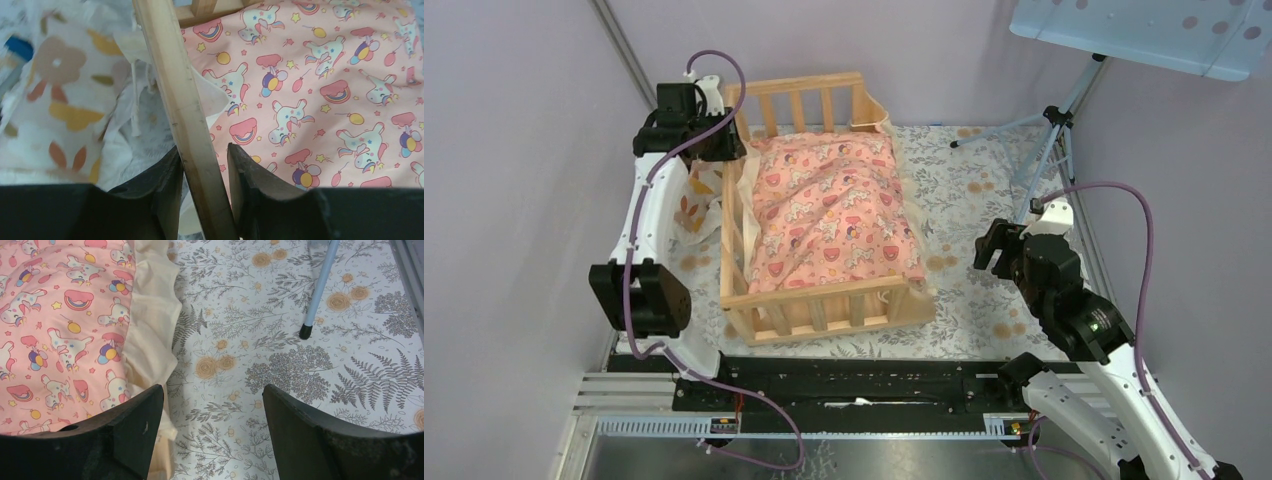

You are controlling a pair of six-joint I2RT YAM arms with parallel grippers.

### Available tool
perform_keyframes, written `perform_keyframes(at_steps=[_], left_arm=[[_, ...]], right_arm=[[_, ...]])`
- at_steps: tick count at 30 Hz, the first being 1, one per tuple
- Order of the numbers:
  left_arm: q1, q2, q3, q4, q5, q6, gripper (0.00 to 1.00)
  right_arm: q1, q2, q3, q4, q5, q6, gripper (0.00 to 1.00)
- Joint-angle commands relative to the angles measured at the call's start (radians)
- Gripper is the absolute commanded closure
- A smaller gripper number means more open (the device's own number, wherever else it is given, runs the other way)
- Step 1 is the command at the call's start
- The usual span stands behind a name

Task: Set up the pet bed
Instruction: Adjust the bed frame at the center of the board.

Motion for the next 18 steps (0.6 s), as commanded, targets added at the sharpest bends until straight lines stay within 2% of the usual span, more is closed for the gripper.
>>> perform_keyframes(at_steps=[1,10,18], left_arm=[[-0.031,0.035,0.091,0.160,0.379,0.155,1.00],[-0.140,0.224,0.260,0.188,0.450,0.315,1.00],[-0.153,0.419,0.463,0.352,0.457,0.278,1.00]], right_arm=[[-0.005,-0.007,0.013,-0.013,0.051,-0.015,0.20],[-0.005,0.019,0.013,-0.013,0.032,-0.005,0.20],[-0.006,0.017,0.003,-0.039,0.005,0.031,0.20]])
